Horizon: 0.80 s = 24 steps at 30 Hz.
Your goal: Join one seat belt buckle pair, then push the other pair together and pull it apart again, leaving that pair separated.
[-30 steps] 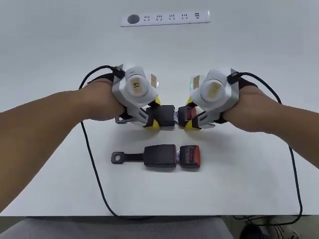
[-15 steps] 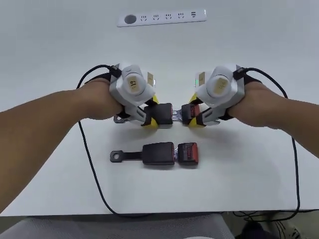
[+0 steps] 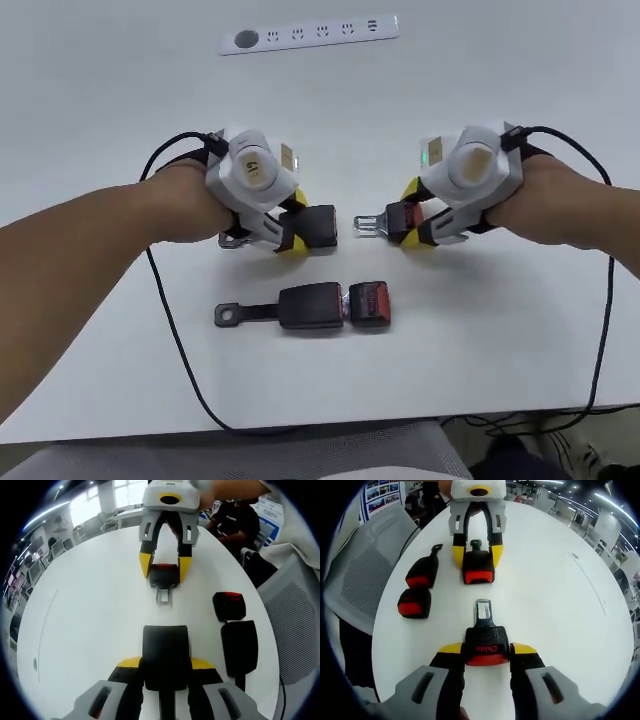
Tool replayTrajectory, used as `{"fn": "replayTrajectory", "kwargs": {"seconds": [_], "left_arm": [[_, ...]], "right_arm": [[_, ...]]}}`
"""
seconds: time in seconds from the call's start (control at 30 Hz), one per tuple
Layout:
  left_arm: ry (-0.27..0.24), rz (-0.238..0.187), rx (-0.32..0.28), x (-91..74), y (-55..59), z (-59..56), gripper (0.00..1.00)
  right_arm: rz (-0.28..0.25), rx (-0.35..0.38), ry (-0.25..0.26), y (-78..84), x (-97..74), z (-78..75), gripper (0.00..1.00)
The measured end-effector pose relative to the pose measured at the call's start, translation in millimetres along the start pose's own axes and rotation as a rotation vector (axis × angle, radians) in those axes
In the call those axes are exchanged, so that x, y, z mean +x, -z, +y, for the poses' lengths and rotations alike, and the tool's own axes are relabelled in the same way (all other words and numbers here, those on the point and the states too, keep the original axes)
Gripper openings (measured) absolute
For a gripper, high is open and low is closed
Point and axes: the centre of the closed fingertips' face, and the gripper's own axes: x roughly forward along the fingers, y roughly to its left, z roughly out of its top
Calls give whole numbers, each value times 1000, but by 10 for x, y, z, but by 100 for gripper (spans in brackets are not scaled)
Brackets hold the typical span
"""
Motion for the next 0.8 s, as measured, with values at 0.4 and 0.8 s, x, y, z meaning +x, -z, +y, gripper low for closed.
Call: {"fn": "replayTrajectory", "kwargs": {"seconds": [0.4,0.8], "left_arm": [[-8,8,17,-8,-3,-5,35],[-57,48,49,-33,-22,48,44]], "right_arm": [[48,29,8,377,-237,-33,34],[97,6,99,364,-285,-81,45]]}}
